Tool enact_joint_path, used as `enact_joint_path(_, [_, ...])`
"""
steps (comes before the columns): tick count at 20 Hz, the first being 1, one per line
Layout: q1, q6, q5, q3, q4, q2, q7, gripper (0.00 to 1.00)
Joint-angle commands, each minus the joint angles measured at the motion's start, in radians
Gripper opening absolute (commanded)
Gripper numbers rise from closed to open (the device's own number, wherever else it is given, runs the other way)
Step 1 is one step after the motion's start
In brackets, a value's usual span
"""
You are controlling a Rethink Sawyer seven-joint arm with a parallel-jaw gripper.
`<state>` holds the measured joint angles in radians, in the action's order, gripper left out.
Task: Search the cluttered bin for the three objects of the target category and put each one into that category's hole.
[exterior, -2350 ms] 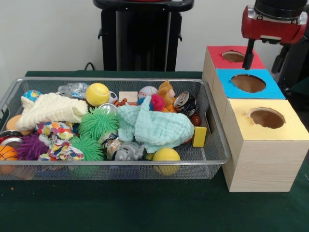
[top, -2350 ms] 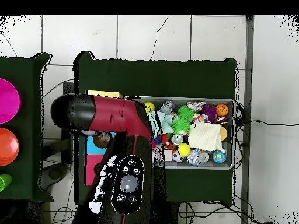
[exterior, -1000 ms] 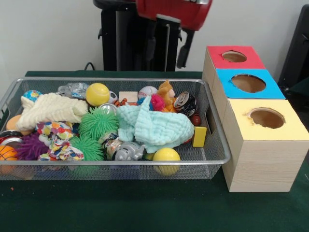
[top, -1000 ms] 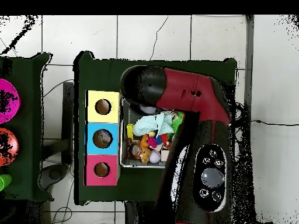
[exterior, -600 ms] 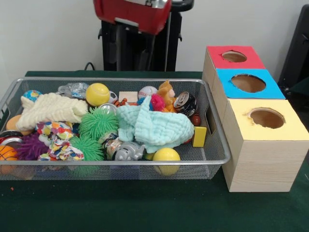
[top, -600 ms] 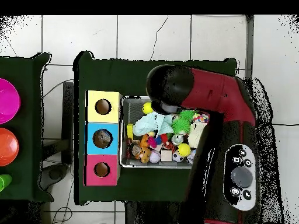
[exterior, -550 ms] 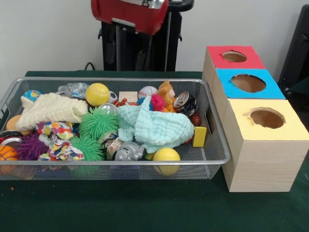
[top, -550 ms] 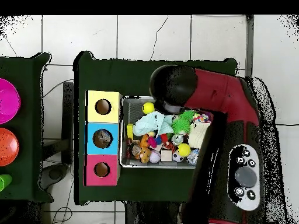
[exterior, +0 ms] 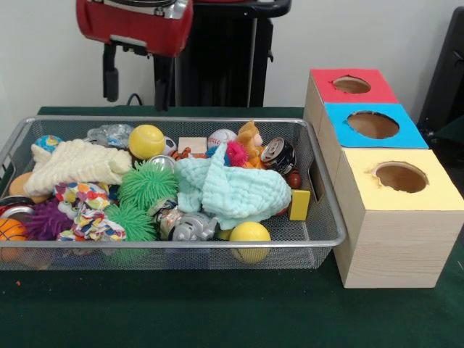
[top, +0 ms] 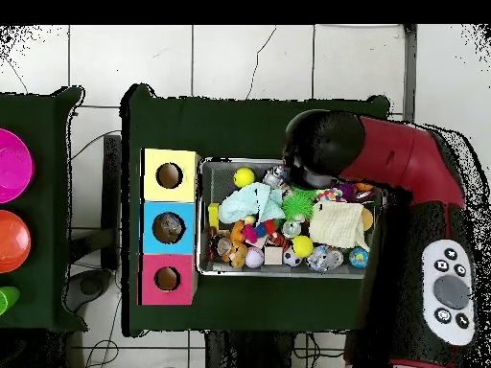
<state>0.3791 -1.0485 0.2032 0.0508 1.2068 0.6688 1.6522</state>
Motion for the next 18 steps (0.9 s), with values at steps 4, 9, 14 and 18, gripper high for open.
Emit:
enact_joint_path(4, [0.101,0.062,0.101,0.191,0.210,0.022,-0.449,1.00])
enact_joint_path(9, [0.125,0.112,0.136,0.226,0.271,0.035,-0.455,1.00])
enact_joint_path(14, [0.149,0.165,0.175,0.259,0.341,0.054,-0.457,1.00])
enact_joint_path(18, [0.168,0.196,0.201,0.295,0.386,0.063,-0.456,1.00])
